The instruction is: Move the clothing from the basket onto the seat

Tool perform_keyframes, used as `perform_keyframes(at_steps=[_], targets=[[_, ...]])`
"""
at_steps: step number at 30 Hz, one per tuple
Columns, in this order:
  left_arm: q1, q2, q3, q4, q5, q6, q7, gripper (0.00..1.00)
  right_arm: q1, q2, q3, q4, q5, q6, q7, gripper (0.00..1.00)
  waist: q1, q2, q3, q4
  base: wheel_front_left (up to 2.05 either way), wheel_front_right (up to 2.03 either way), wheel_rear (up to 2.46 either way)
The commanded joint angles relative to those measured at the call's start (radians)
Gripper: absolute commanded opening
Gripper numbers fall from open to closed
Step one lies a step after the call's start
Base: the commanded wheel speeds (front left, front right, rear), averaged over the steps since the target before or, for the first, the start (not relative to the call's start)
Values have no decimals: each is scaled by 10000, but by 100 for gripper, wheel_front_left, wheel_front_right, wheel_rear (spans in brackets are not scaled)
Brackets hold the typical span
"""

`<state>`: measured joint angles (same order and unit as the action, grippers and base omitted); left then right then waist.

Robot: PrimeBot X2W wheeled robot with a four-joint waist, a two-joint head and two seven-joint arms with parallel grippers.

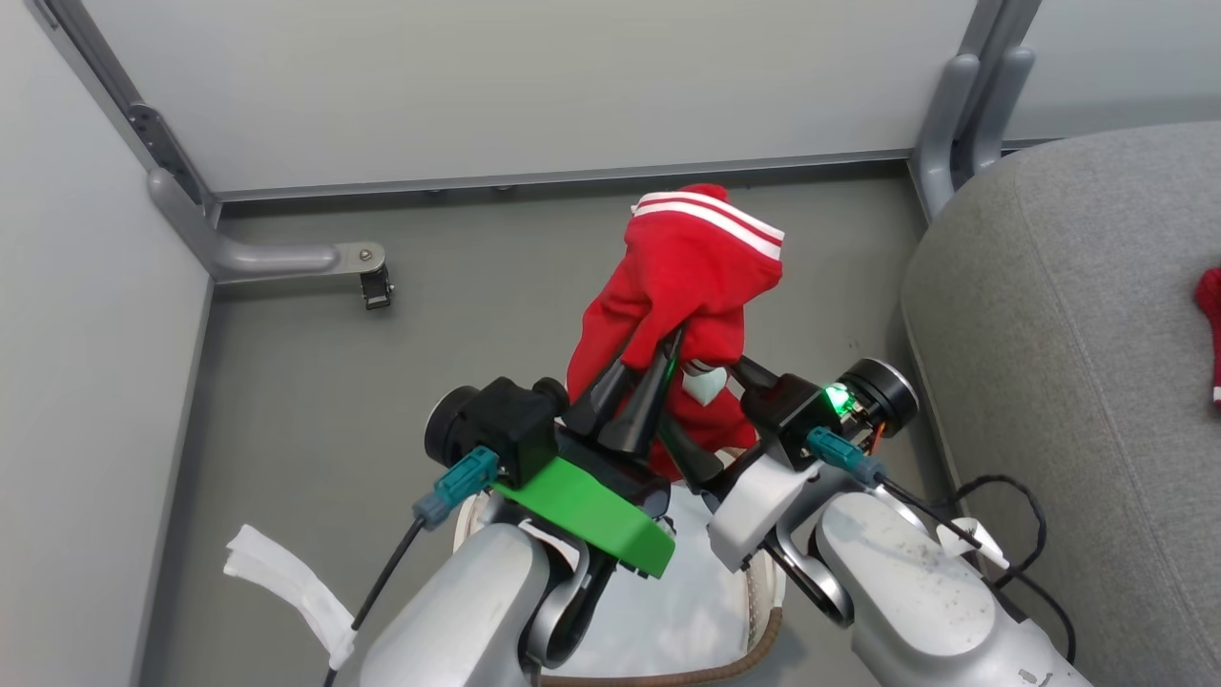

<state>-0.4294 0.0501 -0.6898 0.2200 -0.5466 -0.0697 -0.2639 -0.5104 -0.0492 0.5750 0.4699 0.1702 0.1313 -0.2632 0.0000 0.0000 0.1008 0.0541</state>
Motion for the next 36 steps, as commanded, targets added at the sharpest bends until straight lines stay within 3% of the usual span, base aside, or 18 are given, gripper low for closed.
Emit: perform_keyframes(at_steps=[1,2,3,12,13,14,20,36], targets=[[-197,16,-80,-73,-70,63,-7,0,-196,-45,-14,61,97,-11,-20,81,0,0,28,58,0,0,0],[-211,16,-130,-81,-110,81,-7,0,-207,-42,-11,96,159,-11,-20,24,0,0,44,86,0,0,0],[-224,16,-164,-93,-154,104,-7,0,-221,-45,-14,135,185,-11,-20,0,0,0,58,108,0,0,0],[-89,19,17,-19,-69,296,-7,0,-107,-45,-682,-32,193,-11,-20,0,0,0,249,133,0,0,0],[-36,19,81,10,-40,307,-7,63,-57,-48,-820,-125,164,-11,-20,0,0,0,286,67,0,0,0],[25,20,107,100,-27,294,-2,100,14,-47,-954,-217,138,-11,-20,0,0,0,304,-8,0,0,0],[222,123,695,430,437,181,-5,100,428,-45,-1831,-870,-6,-11,-22,0,0,0,389,-884,0,0,0],[829,160,1966,965,1678,-281,-5,100,1272,-37,-2983,-1689,-166,-11,-21,0,0,0,827,-4473,0,0,0]])
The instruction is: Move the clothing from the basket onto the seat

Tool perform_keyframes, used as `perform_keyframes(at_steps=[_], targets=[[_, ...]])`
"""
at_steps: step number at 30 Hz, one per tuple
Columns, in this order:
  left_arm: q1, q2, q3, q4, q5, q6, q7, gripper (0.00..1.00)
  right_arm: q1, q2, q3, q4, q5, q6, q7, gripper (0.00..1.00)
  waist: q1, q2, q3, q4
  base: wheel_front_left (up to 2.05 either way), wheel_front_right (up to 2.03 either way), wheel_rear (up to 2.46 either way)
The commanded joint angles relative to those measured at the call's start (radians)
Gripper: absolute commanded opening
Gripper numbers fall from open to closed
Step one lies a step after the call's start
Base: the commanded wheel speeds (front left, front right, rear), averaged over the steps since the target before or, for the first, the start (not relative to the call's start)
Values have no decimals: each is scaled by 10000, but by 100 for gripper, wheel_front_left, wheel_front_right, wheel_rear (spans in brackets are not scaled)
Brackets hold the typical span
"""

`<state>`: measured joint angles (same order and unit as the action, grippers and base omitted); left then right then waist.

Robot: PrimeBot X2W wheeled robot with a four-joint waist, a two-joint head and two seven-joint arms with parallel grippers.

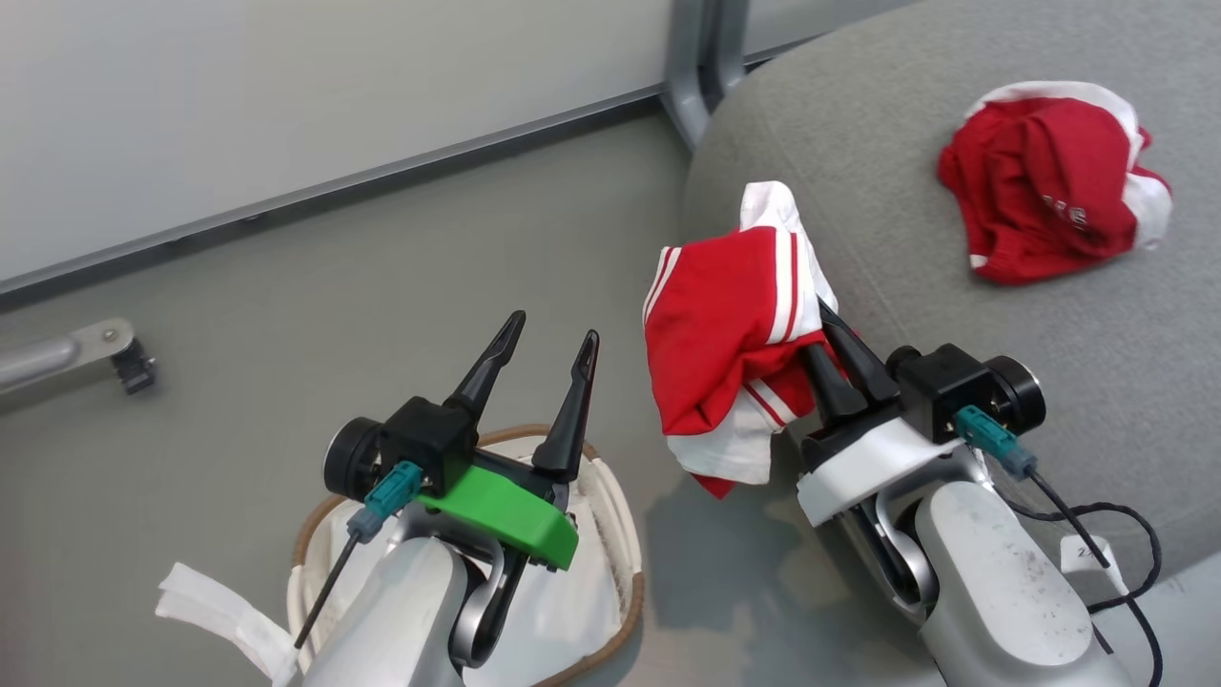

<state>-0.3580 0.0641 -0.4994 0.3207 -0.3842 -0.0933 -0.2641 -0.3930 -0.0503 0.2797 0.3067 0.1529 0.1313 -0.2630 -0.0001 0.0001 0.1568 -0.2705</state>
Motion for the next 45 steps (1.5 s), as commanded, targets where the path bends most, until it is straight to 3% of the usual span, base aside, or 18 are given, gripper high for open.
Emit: perform_keyframes(at_steps=[1,9,17,26,31,37,45], targets=[[159,13,115,-64,81,-70,-3,100,131,-23,-35,-74,72,-11,-23,0,1,-1,292,-1407,0,0,0],[331,-26,437,8,491,-278,-3,100,244,-21,-294,-195,114,-11,-23,0,1,-1,512,-2627,0,0,0],[0,-61,176,370,575,-378,-3,100,-247,-102,-1145,-334,-410,-11,-23,0,1,-1,1001,-2772,0,0,0],[-378,172,149,628,659,-388,-3,100,-2574,-1587,-2386,-436,-348,-11,-23,0,1,-1,1931,-2772,0,0,0],[-636,314,-51,705,647,-388,-3,100,-4112,-2623,-2899,199,-611,-12,-22,0,1,-1,2580,-2415,0,0,0],[-1144,436,-351,817,560,-382,-3,100,-5675,-3138,-3984,1499,-722,-12,-23,0,1,-1,3383,-1772,0,0,0],[-1762,579,-589,881,528,-383,-3,100,-6657,-3676,-5044,3371,-1866,-12,-22,0,1,-1,4243,-914,0,0,0]])
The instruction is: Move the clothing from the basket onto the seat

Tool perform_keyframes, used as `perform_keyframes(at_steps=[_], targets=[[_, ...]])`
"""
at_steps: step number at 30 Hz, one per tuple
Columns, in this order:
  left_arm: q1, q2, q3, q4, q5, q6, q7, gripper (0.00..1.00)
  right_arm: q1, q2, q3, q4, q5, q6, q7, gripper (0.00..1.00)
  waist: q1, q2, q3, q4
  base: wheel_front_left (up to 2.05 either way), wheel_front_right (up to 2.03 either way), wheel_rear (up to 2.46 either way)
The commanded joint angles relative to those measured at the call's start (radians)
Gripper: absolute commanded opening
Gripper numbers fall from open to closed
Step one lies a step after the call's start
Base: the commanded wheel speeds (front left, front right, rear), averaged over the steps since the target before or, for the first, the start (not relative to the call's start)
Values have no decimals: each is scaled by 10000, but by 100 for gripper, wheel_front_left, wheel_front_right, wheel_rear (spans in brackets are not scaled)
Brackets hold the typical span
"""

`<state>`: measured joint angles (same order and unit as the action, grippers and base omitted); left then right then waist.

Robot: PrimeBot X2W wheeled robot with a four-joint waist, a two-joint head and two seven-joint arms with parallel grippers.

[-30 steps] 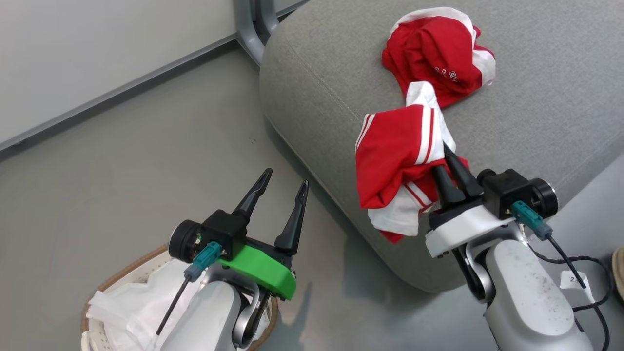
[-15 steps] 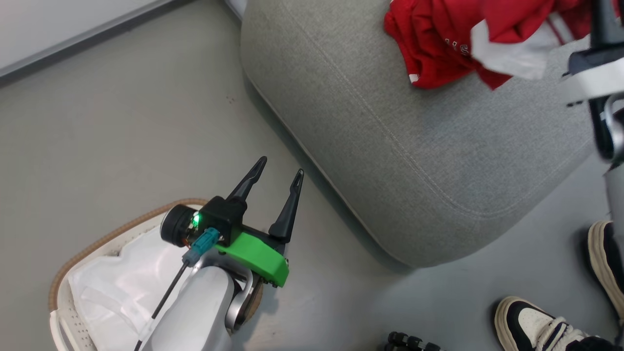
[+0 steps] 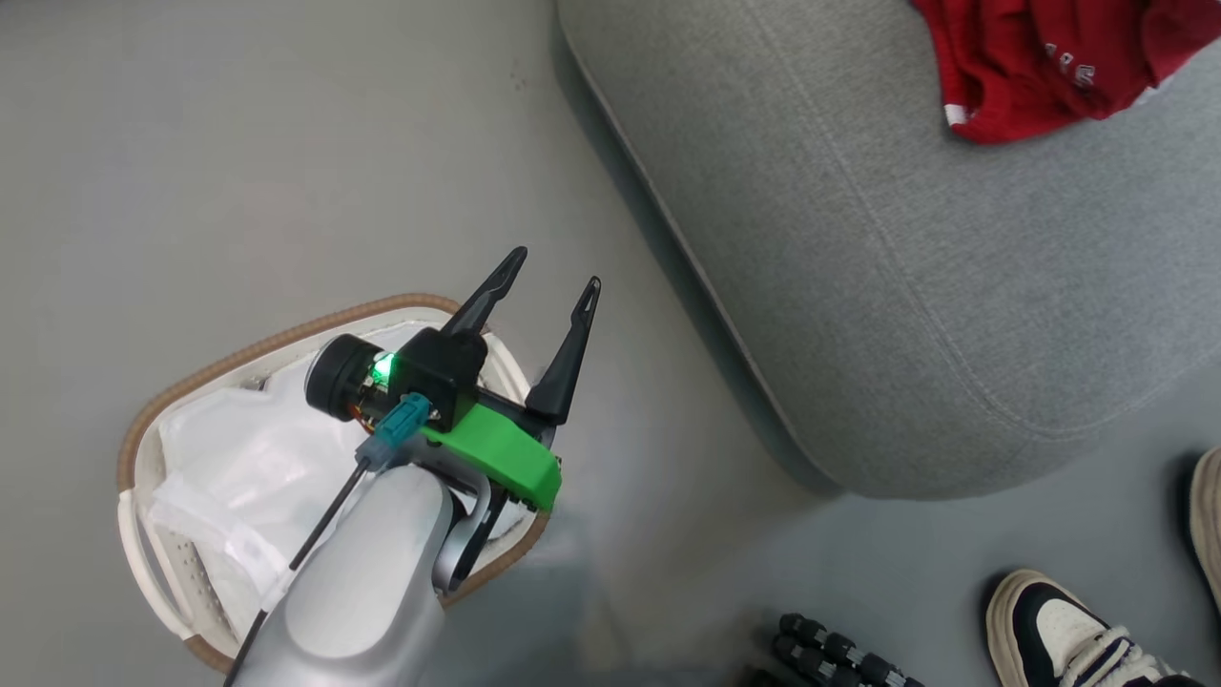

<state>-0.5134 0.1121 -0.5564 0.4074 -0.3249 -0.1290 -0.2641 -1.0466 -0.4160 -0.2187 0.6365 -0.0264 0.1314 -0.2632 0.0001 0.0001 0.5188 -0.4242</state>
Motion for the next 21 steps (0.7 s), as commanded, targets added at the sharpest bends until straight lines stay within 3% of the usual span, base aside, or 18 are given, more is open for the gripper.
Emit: perform_keyframes(at_steps=[1,10,17,18,19,20,21], targets=[[-272,97,-32,9,-61,-26,-3,100,-127,-36,-170,237,-187,-14,-20,0,-1,-1,736,728,0,0,0],[-755,113,-154,-219,-77,-27,-3,100,-91,463,-1904,1963,-1553,-14,-20,0,-1,-1,1586,1522,0,0,0],[-564,174,-17,-192,-115,-27,-3,100,454,1146,-2529,2290,-2159,-14,-20,0,-1,-1,1647,1690,0,0,0],[-515,166,-6,-168,-125,-27,-3,100,565,1240,-2636,2404,-2250,-14,-18,10,-1,-1,1604,1683,0,0,0],[-481,151,0,-146,-147,-27,-3,100,640,1308,-2673,2499,-2338,-14,-18,42,-1,-1,1559,1680,0,0,0],[-449,130,6,-110,-175,-27,-3,100,665,1393,-2747,2548,-2346,-14,-17,83,-1,-1,1495,1675,0,0,0],[-430,115,3,-68,-188,-27,-3,100,719,1427,-2813,2505,-2328,-14,-17,100,-1,-1,1445,1667,0,0,0]])
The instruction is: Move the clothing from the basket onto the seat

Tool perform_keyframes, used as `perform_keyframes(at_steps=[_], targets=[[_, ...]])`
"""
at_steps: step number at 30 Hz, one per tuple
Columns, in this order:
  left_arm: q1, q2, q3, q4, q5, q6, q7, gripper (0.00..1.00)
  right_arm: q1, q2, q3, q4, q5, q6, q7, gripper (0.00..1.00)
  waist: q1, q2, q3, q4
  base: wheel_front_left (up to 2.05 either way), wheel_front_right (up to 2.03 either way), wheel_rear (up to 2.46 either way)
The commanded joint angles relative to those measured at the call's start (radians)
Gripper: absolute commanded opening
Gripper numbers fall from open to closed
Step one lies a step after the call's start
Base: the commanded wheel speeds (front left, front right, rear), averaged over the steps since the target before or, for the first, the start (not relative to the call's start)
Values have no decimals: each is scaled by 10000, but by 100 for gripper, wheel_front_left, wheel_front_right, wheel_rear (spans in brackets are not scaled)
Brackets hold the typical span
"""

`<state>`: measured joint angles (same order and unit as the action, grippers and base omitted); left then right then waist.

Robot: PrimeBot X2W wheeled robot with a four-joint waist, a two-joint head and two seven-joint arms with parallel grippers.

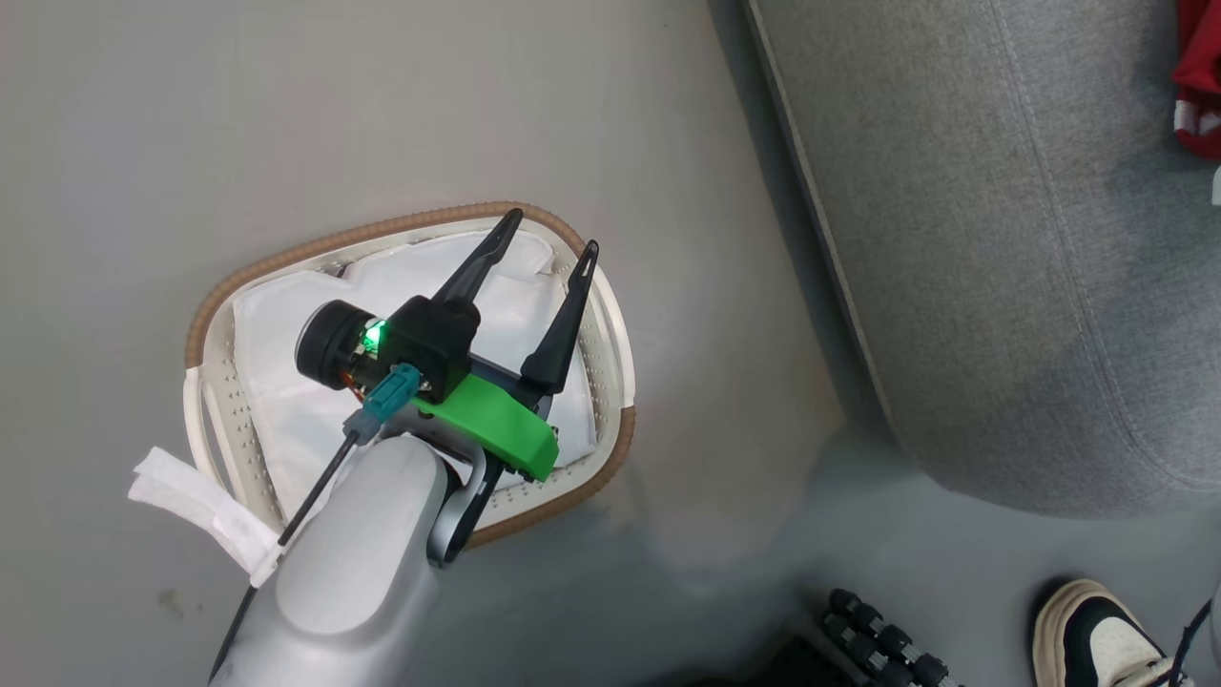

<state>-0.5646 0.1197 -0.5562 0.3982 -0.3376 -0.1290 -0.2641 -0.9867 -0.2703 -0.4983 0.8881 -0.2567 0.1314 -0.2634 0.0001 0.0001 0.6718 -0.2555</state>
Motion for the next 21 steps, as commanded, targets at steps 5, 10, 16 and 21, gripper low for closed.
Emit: perform_keyframes(at_steps=[5,10,16,21], targets=[[204,-43,164,110,-127,-27,-3,100,937,188,-87,-721,234,-14,-16,100,-1,-1,-668,-12,0,0,0],[547,-145,460,179,-136,-27,-3,100,2114,326,308,-1690,818,-14,-18,100,-1,-1,-1435,101,0,0,0],[1197,-256,1167,224,54,-13,-3,100,3712,452,1587,-2997,1546,-14,-18,100,-1,-1,-2311,378,0,0,0],[1731,-319,1844,119,338,114,-3,100,4627,675,2518,-3675,2121,-14,-18,100,-1,-1,-2927,760,0,0,0]])
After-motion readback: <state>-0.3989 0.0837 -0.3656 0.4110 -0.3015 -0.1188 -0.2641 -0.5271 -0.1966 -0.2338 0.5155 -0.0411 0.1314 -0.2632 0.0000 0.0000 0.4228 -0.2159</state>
